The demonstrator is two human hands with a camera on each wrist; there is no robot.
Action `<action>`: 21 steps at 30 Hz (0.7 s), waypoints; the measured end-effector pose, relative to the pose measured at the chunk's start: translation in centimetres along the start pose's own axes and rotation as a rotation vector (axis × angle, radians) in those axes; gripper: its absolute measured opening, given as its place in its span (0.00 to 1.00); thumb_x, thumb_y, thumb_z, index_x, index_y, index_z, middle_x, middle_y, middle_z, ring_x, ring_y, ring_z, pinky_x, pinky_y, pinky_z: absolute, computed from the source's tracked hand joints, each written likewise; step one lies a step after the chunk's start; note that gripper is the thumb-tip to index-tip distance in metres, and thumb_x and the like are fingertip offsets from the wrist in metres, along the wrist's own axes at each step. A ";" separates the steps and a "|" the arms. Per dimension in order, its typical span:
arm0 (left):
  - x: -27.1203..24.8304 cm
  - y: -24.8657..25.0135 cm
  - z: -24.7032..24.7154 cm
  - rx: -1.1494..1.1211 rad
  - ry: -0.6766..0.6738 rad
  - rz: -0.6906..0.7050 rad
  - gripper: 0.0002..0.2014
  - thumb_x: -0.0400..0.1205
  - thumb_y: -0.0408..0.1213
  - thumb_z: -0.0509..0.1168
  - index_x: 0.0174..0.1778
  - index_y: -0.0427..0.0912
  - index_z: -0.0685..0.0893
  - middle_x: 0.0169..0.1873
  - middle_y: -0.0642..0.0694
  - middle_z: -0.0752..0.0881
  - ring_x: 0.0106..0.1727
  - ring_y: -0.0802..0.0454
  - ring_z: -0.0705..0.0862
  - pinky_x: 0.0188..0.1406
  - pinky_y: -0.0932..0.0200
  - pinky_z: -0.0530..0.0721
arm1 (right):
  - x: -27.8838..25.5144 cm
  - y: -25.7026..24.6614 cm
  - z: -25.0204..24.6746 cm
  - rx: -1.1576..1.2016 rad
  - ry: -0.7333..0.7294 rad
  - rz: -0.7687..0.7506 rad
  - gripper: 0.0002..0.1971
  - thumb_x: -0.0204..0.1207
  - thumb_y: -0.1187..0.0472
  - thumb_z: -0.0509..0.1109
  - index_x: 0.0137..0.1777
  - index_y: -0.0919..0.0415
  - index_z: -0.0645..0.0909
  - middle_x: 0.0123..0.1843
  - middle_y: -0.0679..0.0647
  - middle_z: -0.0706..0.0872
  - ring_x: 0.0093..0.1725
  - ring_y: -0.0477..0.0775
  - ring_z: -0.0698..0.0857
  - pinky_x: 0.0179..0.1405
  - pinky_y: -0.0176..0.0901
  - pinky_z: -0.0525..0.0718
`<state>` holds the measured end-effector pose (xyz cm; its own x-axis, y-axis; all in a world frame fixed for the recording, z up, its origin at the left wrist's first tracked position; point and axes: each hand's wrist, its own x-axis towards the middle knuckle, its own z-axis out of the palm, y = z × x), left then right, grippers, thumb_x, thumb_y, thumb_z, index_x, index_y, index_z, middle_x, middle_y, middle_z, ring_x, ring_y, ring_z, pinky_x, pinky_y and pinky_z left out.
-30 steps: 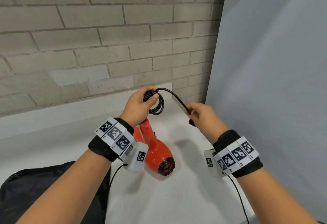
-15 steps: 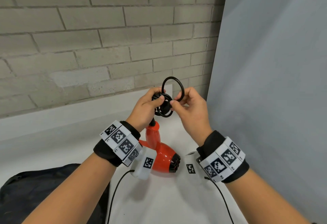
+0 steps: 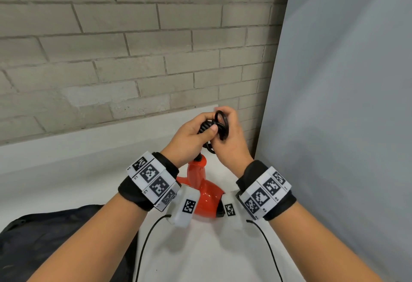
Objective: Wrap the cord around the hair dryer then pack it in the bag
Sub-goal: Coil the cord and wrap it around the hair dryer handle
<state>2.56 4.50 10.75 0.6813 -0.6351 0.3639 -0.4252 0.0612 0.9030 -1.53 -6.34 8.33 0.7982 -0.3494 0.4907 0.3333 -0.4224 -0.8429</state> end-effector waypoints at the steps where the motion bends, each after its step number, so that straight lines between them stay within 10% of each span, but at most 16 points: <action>1: -0.1 -0.1 -0.2 0.035 -0.008 0.021 0.11 0.81 0.31 0.59 0.52 0.52 0.79 0.42 0.54 0.84 0.42 0.67 0.83 0.47 0.72 0.80 | 0.1 0.0 -0.1 0.016 -0.110 0.001 0.22 0.74 0.73 0.62 0.68 0.61 0.66 0.50 0.53 0.80 0.52 0.54 0.83 0.53 0.50 0.85; 7: -0.1 -1.2 -2.3 -0.157 0.131 -0.065 0.13 0.82 0.33 0.57 0.54 0.55 0.81 0.25 0.61 0.79 0.24 0.62 0.73 0.30 0.65 0.71 | -0.8 1.3 -2.0 -0.045 -0.366 0.023 0.10 0.84 0.61 0.53 0.62 0.52 0.71 0.33 0.47 0.77 0.32 0.40 0.74 0.36 0.27 0.74; 11: -0.5 -1.1 -2.5 -0.084 0.124 -0.022 0.06 0.76 0.47 0.63 0.42 0.56 0.85 0.24 0.61 0.79 0.23 0.62 0.70 0.27 0.69 0.70 | -0.6 3.1 -2.5 -0.327 -0.291 0.085 0.10 0.81 0.59 0.60 0.45 0.56 0.83 0.26 0.44 0.72 0.23 0.42 0.70 0.27 0.32 0.68; 13: -0.4 -0.9 -2.3 -0.043 0.130 -0.022 0.03 0.76 0.39 0.68 0.37 0.52 0.84 0.21 0.60 0.78 0.22 0.63 0.70 0.24 0.73 0.69 | 0.1 3.0 -2.9 -0.443 -0.240 0.121 0.11 0.81 0.58 0.59 0.46 0.60 0.83 0.30 0.46 0.78 0.30 0.45 0.76 0.34 0.41 0.75; 16: -0.2 -0.9 -2.6 0.067 0.129 -0.003 0.07 0.75 0.30 0.69 0.39 0.49 0.82 0.31 0.59 0.82 0.30 0.67 0.79 0.35 0.78 0.75 | 1.0 1.3 -4.2 -0.480 -0.025 0.081 0.12 0.80 0.58 0.59 0.43 0.61 0.81 0.33 0.54 0.83 0.36 0.57 0.81 0.40 0.48 0.80; 21: -0.2 -0.9 -2.9 0.196 0.030 -0.036 0.11 0.75 0.32 0.69 0.50 0.50 0.83 0.49 0.49 0.85 0.50 0.62 0.83 0.53 0.74 0.78 | 0.8 -3.0 -4.8 -0.433 0.127 -0.127 0.11 0.81 0.59 0.59 0.41 0.61 0.79 0.26 0.44 0.73 0.28 0.45 0.73 0.31 0.44 0.73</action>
<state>4.56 6.81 10.51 0.7141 -0.6111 0.3415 -0.5061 -0.1136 0.8550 -4.26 -9.36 12.35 0.6881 -0.3603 0.6298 0.1626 -0.7693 -0.6178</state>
